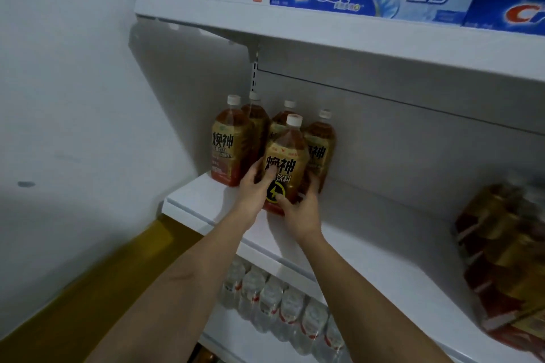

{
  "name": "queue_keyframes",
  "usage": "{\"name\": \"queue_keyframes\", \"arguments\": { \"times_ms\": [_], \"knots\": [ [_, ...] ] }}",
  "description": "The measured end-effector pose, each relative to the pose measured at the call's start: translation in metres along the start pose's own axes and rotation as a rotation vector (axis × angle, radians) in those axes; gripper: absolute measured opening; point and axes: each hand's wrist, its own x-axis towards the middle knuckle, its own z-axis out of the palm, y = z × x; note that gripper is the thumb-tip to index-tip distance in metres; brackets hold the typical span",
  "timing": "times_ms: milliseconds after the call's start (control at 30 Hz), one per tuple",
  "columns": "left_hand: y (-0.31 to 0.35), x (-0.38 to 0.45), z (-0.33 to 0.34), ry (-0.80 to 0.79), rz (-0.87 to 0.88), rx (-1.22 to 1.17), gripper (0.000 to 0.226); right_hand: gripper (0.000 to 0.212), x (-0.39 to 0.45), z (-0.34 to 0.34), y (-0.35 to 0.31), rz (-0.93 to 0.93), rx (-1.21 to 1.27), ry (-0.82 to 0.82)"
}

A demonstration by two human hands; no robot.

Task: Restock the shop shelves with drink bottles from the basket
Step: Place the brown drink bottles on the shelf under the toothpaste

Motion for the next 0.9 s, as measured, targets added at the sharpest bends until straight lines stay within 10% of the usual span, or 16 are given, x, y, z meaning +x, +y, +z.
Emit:
{"name": "queue_keyframes", "arguments": {
  "times_ms": [433, 900],
  "knots": [
    [-0.040, 0.024, 0.001, 0.408, 0.166, 0.218, 0.033, 0.043, 0.033, 0.042, 0.026, -0.053, -0.076, 0.083],
    [-0.035, 0.021, 0.002, 0.473, 0.179, 0.277, 0.049, 0.036, 0.034, 0.037, 0.025, -0.071, -0.108, -0.014]
  ]
}}
